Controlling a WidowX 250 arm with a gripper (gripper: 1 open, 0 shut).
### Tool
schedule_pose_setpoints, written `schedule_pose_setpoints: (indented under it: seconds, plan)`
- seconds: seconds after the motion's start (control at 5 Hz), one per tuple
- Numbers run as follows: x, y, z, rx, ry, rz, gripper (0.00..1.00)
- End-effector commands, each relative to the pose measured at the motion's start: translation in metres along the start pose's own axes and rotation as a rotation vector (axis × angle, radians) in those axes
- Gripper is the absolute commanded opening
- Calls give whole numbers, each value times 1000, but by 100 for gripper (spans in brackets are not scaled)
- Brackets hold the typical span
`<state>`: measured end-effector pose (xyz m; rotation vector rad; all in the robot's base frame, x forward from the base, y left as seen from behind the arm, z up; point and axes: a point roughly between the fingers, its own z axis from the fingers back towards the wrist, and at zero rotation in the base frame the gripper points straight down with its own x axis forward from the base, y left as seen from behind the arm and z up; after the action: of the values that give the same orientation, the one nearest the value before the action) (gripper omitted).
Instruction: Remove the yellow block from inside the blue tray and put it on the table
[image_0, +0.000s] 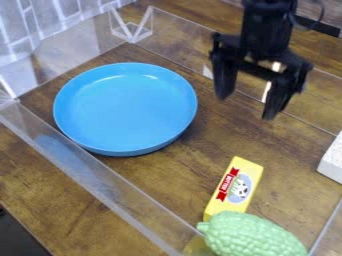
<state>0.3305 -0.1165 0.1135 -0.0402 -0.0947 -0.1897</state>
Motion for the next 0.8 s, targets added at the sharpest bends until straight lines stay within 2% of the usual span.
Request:
schedule_pose_setpoints:
  seconds: [0.0,0.6]
  plan:
    - [7,14,39,-8,-101,41,100]
    - [5,14,23,-19,-61,39,100]
